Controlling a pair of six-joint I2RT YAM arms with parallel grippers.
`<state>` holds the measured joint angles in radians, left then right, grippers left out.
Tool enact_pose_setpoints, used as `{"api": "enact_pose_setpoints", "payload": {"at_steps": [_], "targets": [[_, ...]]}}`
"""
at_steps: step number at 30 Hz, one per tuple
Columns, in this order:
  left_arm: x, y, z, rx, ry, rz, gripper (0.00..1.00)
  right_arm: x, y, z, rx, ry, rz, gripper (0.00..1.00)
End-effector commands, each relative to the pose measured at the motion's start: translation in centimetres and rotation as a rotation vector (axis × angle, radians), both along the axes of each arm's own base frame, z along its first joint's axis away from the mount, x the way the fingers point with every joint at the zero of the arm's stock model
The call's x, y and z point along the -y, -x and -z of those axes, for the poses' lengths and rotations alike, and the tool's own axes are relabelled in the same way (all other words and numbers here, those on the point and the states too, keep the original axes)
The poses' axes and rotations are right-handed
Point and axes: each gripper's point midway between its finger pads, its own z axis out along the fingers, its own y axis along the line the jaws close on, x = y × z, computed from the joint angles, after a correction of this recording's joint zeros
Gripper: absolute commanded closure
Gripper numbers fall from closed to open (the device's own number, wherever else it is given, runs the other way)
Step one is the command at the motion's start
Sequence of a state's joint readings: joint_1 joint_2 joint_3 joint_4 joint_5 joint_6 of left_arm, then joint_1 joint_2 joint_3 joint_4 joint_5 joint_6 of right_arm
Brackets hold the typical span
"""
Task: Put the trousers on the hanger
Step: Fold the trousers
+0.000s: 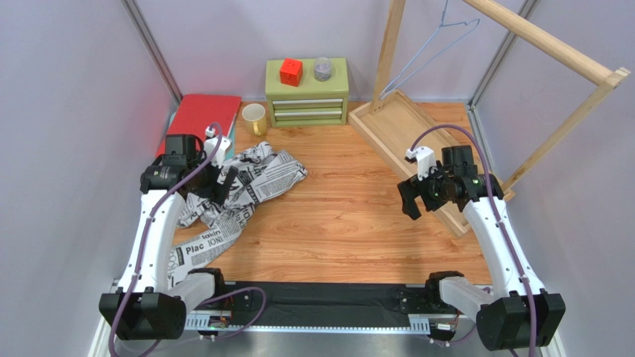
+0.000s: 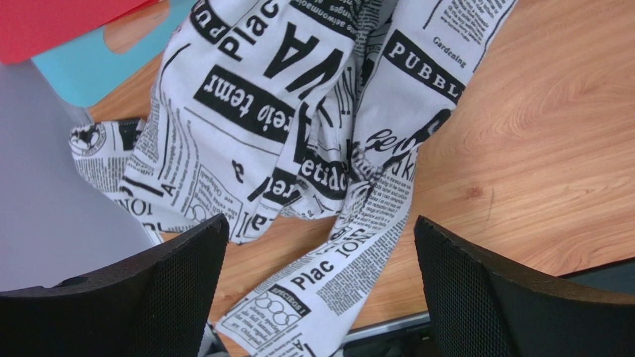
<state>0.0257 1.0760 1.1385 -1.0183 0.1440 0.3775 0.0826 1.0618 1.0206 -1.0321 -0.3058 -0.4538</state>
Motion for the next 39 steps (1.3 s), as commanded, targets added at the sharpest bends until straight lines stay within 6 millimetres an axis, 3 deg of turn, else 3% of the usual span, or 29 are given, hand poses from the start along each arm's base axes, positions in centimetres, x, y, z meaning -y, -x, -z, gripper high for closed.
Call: {"api": "enact_pose_setpoints", "payload": {"at_steps": [1, 6, 7, 9, 10, 12, 13, 15, 16, 18, 22, 23, 25, 26, 28, 29, 30, 32, 33, 34, 35, 36, 37, 39], "targets": [[1.4, -1.7, -0.5, 0.006, -0.082, 0.125, 0.0, -0.3, -0.9, 0.7, 0.002, -0.007, -0.011, 0.0], [4.1, -4.2, 1.2, -0.011, -0.177, 0.243, 0.0, -0.6, -1.7, 1.1, -0.016, -0.02, 0.001, 0.0], [5.5, -4.9, 2.1, -0.033, -0.185, 0.296, 0.0, -0.6, -1.8, 1.0, -0.015, -0.021, 0.002, 0.0], [6.2, -6.5, 2.0, -0.017, -0.234, 0.312, 0.0, -0.5, -2.0, 1.2, -0.022, -0.021, 0.007, 0.0], [7.3, -7.2, 3.2, -0.044, -0.251, 0.338, 0.0, -0.6, -2.0, 1.4, -0.029, -0.024, 0.011, 0.0], [9.0, -9.0, 3.0, -0.019, -0.276, 0.365, 0.0, -0.6, -2.0, 1.6, -0.039, -0.026, 0.018, 0.0], [9.3, -9.7, 4.5, -0.055, -0.31, 0.366, 0.0, -0.7, -2.0, 1.7, -0.043, -0.032, 0.021, 0.0], [11.0, -11.1, 4.9, -0.048, -0.335, 0.389, 0.0, -0.6, -2.1, 1.8, -0.05, -0.028, 0.027, 0.0], [11.0, -11.9, 6.5, -0.084, -0.375, 0.385, 0.0, -0.5, -2.2, 1.8, -0.046, -0.023, 0.03, 0.0], [12.2, -12.8, 7.2, -0.091, -0.377, 0.397, 0.0, -0.3, -2.2, 1.8, -0.046, -0.013, 0.032, 0.0], [13.3, -13.9, 10.4, -0.174, -0.363, 0.399, 0.0, 0.0, -2.4, 1.7, -0.04, 0.007, 0.03, 0.0], [13.4, -13.7, 10.8, -0.2, -0.354, 0.403, 0.06, 0.0, -2.4, 1.7, -0.039, 0.009, 0.029, 0.0], [14.6, -13.4, 11.6, -0.244, -0.303, 0.422, 0.26, 0.0, -2.5, 1.6, -0.042, 0.012, 0.025, 0.0], [14.7, -12.9, 11.6, -0.269, -0.287, 0.424, 0.57, 0.0, -2.5, 1.6, -0.043, 0.013, 0.022, 0.0], [17.0, -12.4, 9.5, -0.253, -0.19, 0.467, 0.96, 0.0, -2.6, 1.7, -0.045, 0.014, 0.019, 0.0], [17.6, -11.2, 8.2, -0.275, -0.152, 0.497, 1.0, 0.0, -2.7, 1.8, -0.048, 0.013, 0.018, 0.01], [19.4, -10.7, 4.4, -0.2, -0.093, 0.54, 1.0, -0.1, -2.9, 1.8, -0.046, 0.009, 0.018, 0.02], [21.8, -7.4, -0.6, -0.18, 0.081, 0.644, 1.0, -0.3, -3.0, 2.1, -0.066, -0.001, 0.02, 0.04], [22.1, -6.3, -6.9, -0.044, 0.17, 0.672, 1.0, -0.4, -3.0, 2.1, -0.075, -0.01, 0.025, 0.05], [22.8, -4.2, -10.1, 0.0, 0.277, 0.732, 1.0, -0.7, -3.2, 1.8, -0.074, -0.024, 0.023, 0.05], [22.4, -3.2, -12.7, 0.067, 0.32, 0.748, 1.0, -0.9, -3.3, 1.7, -0.079, -0.034, 0.021, 0.05], [20.3, -1.5, -16.1, 0.17, 0.35, 0.732, 1.0, -1.1, -3.4, 1.5, -0.079, -0.045, 0.019, 0.05], [19.4, -0.2, -16.8, 0.184, 0.369, 0.738, 1.0, -1.5, -3.7, 0.8, -0.066, -0.068, 0.016, 0.05], [15.7, 1.2, -15.9, 0.196, 0.315, 0.694, 1.0, -2.2, -3.9, 0.3, -0.068, -0.104, 0.005, 0.05]]}}
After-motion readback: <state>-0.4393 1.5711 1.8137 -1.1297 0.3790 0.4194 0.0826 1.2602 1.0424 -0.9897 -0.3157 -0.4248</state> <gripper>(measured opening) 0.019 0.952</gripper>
